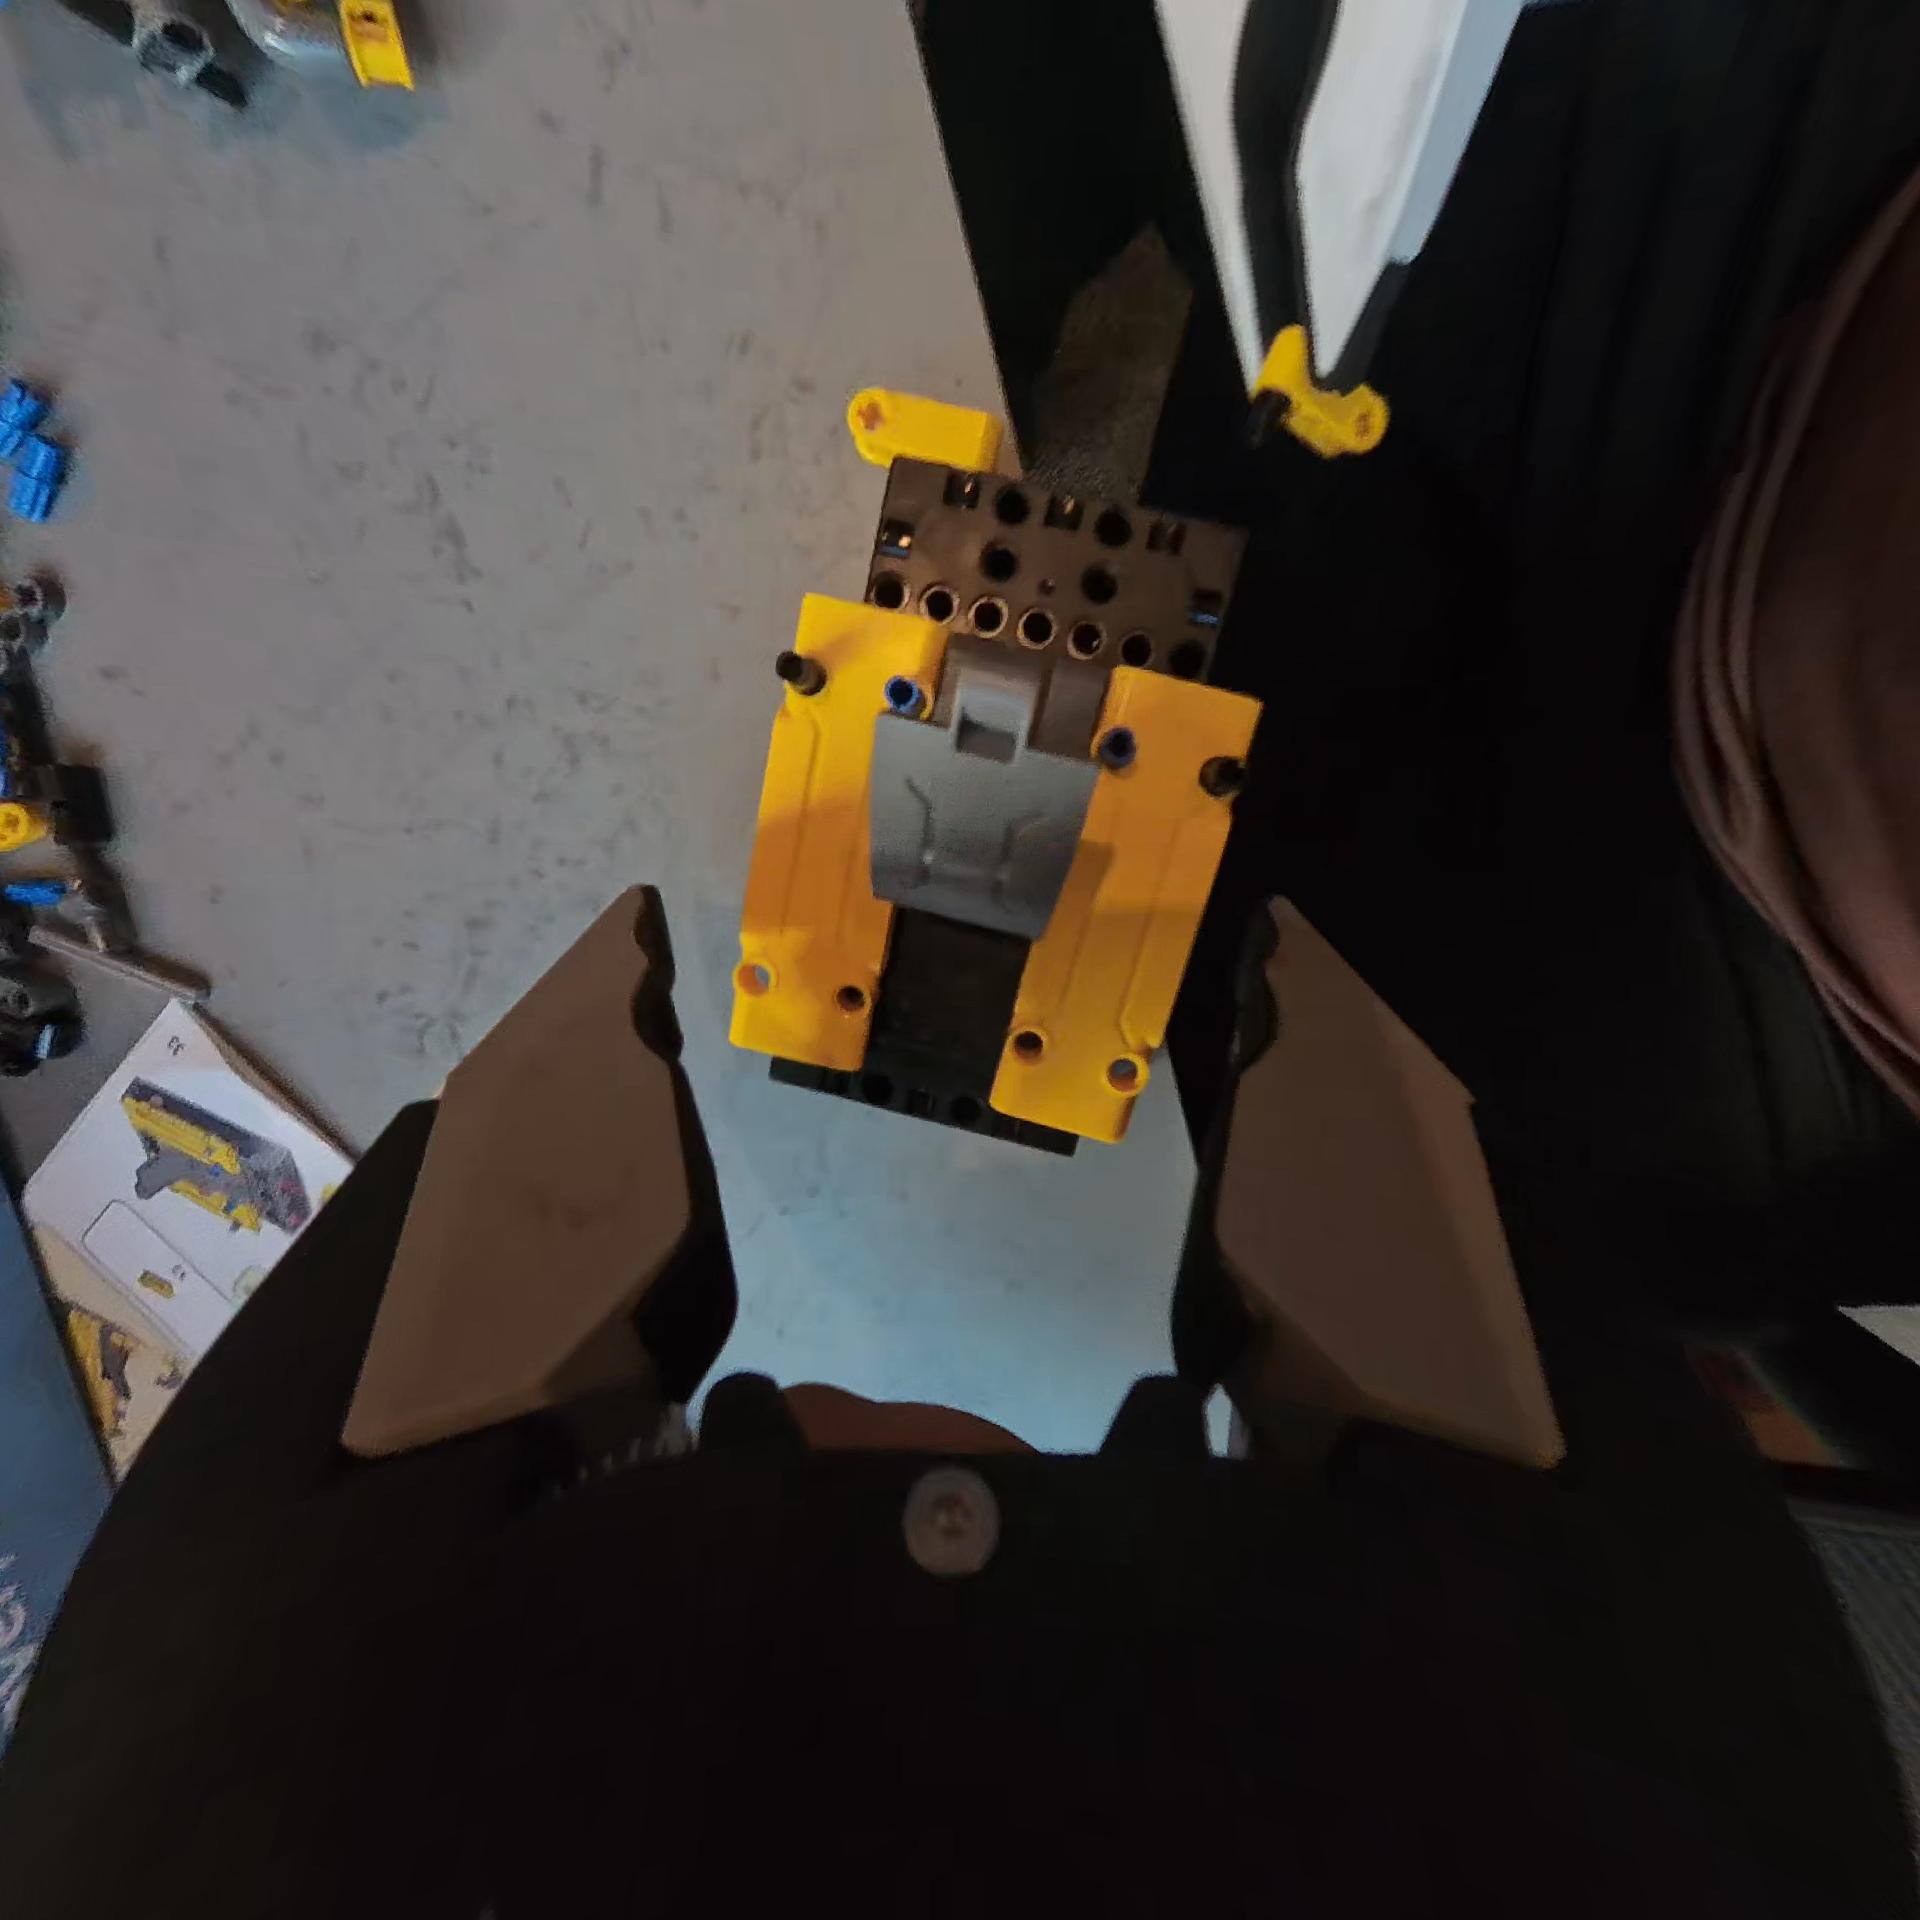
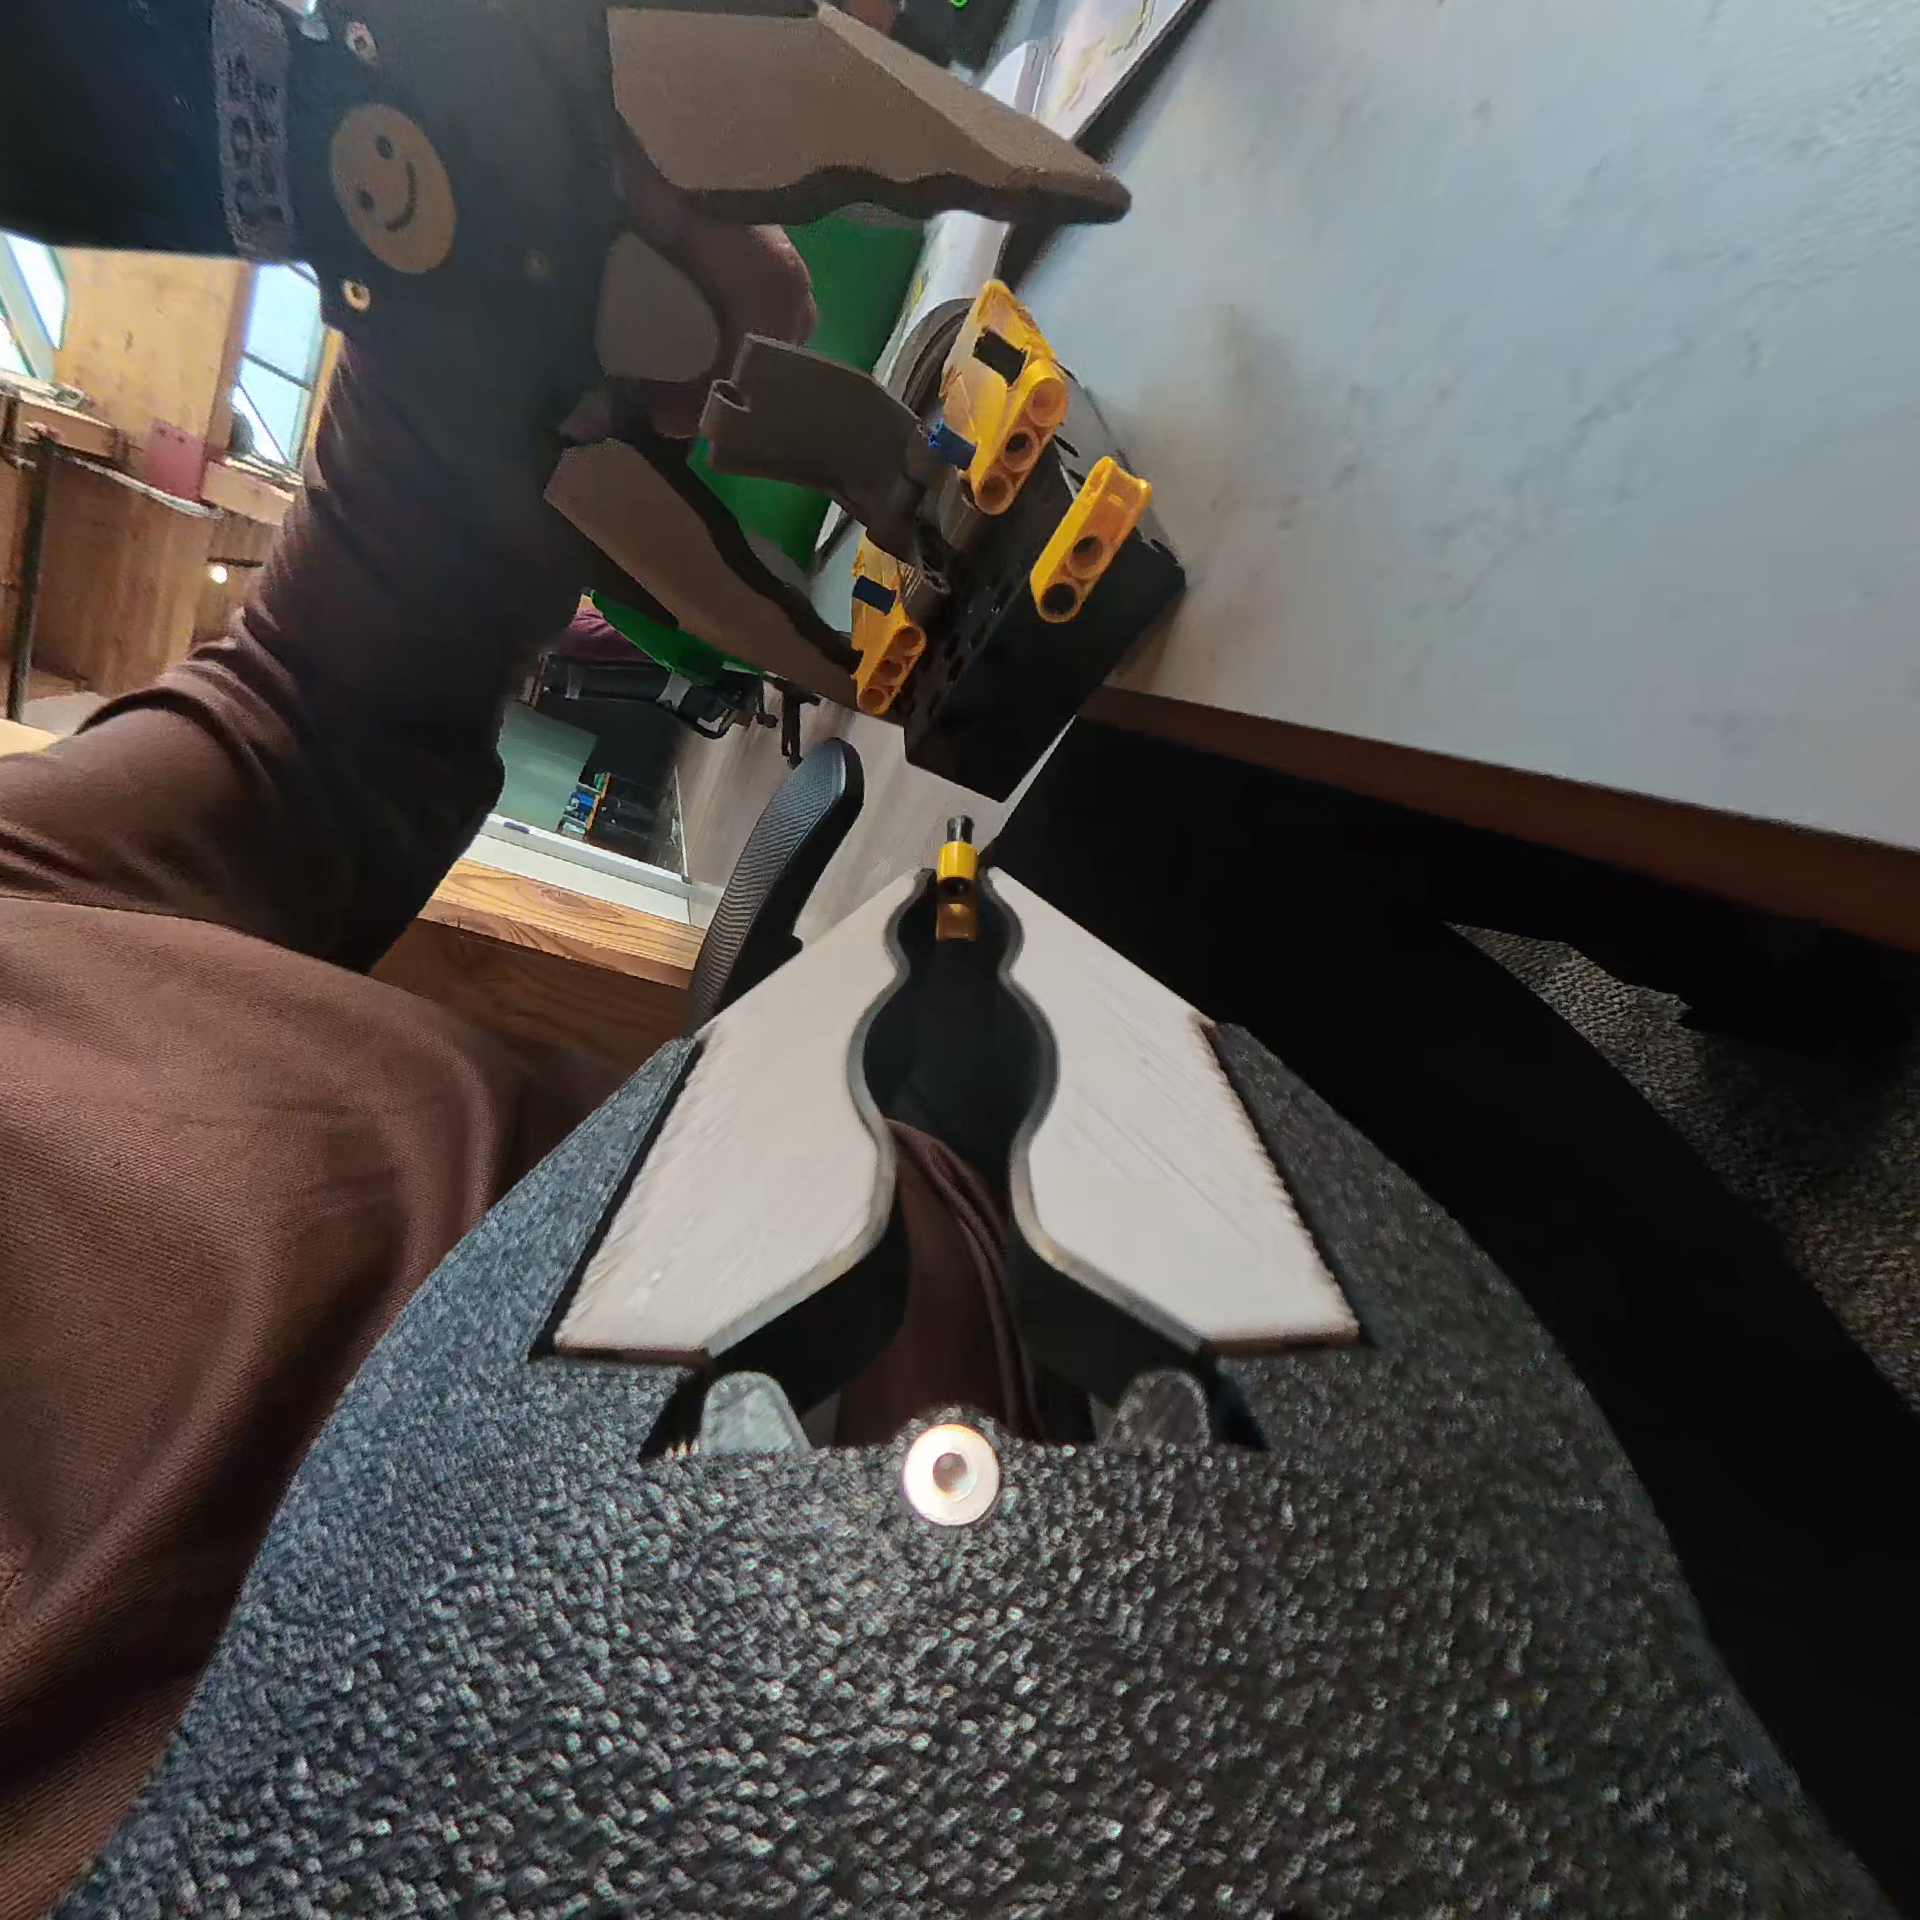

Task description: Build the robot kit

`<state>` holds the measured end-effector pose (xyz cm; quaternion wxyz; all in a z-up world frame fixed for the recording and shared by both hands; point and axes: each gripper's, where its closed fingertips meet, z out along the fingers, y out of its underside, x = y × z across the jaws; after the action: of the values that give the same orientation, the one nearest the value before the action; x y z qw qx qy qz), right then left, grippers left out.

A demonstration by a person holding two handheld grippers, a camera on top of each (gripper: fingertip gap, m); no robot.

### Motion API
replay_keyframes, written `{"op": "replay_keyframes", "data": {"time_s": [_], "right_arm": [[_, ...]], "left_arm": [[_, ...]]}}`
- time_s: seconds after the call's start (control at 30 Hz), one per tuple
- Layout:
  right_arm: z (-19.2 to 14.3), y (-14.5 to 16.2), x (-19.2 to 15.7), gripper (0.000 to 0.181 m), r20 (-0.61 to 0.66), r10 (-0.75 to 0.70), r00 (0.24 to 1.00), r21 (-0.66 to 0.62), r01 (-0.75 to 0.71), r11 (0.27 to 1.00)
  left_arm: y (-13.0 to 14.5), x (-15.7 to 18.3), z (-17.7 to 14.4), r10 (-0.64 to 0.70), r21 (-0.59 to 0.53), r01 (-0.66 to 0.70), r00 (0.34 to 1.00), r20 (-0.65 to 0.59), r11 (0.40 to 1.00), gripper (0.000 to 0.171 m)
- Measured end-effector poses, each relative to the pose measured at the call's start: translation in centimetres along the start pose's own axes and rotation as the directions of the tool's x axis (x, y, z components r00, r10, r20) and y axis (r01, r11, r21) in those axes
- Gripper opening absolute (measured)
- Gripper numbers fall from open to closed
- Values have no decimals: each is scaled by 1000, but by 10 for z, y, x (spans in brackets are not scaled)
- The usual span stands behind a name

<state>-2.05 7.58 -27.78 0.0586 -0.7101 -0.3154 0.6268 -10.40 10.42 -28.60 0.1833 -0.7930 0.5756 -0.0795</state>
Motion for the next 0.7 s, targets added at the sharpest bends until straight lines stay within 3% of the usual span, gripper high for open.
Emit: {"op": "replay_keyframes", "data": {"time_s": [0.07,0.2,0.7], "right_arm": [[0,-2,0,3,4,-3,1000,5,3,1000],[1,-7,0,3,34,34,999,22,-34,999],[8,-13,-1,3,123,132,984,18,-135,991]], "left_arm": [[-12,6,-1,22,58,-19,998,-56,998,103],[-8,6,14,72,30,-70,994,-79,997,89],[-13,7,14,114,76,-108,990,-82,991,88]]}}
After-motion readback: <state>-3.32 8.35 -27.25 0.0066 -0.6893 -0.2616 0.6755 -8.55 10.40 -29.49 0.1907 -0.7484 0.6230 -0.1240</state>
